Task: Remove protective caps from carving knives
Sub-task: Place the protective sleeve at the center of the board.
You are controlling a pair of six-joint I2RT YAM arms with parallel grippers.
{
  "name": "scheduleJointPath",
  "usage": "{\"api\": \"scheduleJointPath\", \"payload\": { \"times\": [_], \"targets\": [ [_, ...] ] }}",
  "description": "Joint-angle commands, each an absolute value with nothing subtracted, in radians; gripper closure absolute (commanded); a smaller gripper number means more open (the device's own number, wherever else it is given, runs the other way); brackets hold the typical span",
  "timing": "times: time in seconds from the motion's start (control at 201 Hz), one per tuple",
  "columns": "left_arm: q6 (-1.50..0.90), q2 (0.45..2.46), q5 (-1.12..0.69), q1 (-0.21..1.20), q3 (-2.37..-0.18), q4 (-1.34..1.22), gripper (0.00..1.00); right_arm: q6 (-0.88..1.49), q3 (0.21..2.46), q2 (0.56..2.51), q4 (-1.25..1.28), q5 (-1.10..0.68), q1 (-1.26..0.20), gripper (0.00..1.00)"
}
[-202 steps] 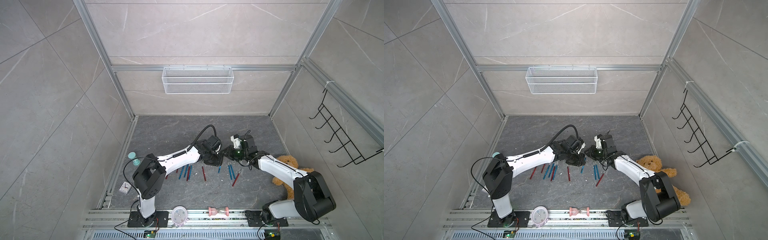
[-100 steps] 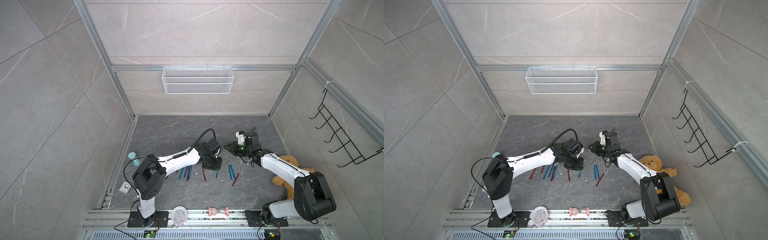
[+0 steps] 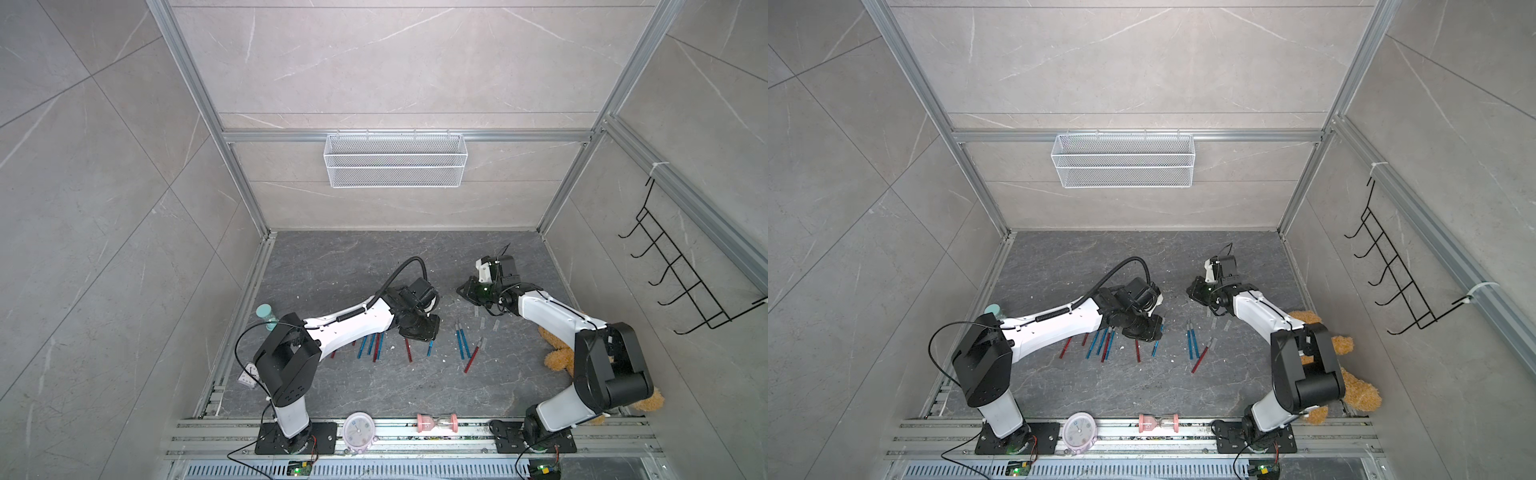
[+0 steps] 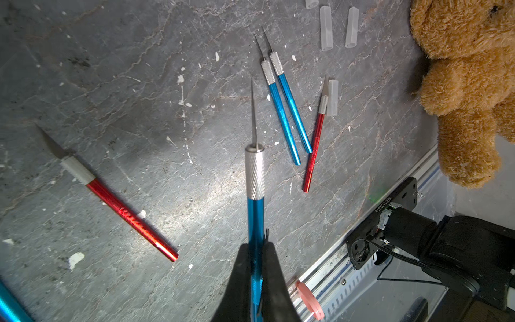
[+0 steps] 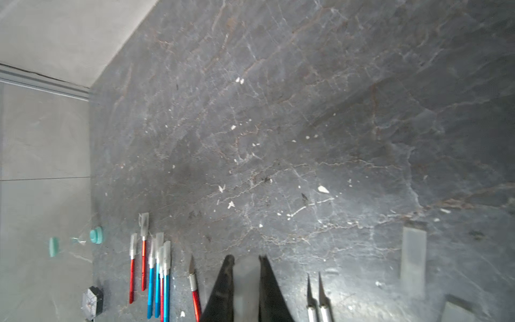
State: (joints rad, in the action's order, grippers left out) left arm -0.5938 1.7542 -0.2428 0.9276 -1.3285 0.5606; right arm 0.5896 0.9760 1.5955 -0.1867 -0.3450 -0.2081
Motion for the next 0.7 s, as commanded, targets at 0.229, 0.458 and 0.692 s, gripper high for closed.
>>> {"api": "scheduleJointPath", "payload": {
  "times": [0.229,0.458,0.692],
  "targets": [
    [-0.603,1.664,-0.178,0.874,-1.27,0.608,0.99,0.54,1.059,1.744,-0.306,-0.237,-0.211,0.96],
    [-0.603,1.626,-0.164,0.848,-1.229,0.617,0.99,0.534,1.099,1.817,-0.349,-0.193,-0.21,0.92],
    [-0.607,1.624,-0.162,0.845,-1.222,0.617,0.99,0.533,1.126,1.868,-0.38,-0.163,-0.211,0.82]
  ]
}}
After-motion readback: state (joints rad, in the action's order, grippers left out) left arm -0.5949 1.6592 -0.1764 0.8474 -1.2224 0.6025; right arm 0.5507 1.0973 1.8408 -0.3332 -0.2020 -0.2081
